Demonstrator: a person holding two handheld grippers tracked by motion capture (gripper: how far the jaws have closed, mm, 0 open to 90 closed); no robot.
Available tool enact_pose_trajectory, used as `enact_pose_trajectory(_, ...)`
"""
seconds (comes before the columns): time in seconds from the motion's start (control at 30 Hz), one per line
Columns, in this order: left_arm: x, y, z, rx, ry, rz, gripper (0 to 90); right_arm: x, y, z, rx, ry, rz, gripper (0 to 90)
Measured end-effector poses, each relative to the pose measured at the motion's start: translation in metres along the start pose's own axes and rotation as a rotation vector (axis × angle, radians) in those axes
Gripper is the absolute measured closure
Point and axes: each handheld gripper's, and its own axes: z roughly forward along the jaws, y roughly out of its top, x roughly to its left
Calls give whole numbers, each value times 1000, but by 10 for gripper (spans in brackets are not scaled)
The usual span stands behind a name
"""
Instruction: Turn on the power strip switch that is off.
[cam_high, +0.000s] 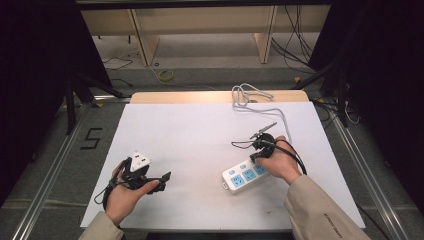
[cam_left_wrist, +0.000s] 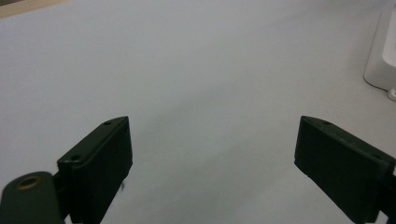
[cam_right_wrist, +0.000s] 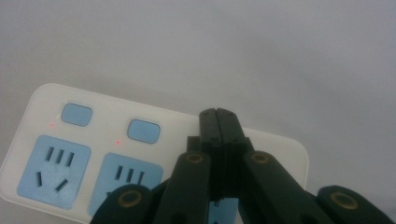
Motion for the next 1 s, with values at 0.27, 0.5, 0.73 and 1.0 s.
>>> enact_pose_trajectory(0.27, 0, 0, 0, 0, -1, 0, 108, 0, 0, 1, 1, -3, 2, 900)
enact_pose_trajectory(0.5, 0, 0, 0, 1, -2, 0, 108, 1, 0, 1, 7, 3, -1, 900)
enact_pose_trajectory(0.73, 0, 0, 0, 0, -4, -1, 108, 1, -1, 0, 4, 4, -8, 900)
enact_pose_trajectory(1.0, 0, 0, 1, 1, -5, -1, 109, 2, -1, 0, 1, 1, -15, 900)
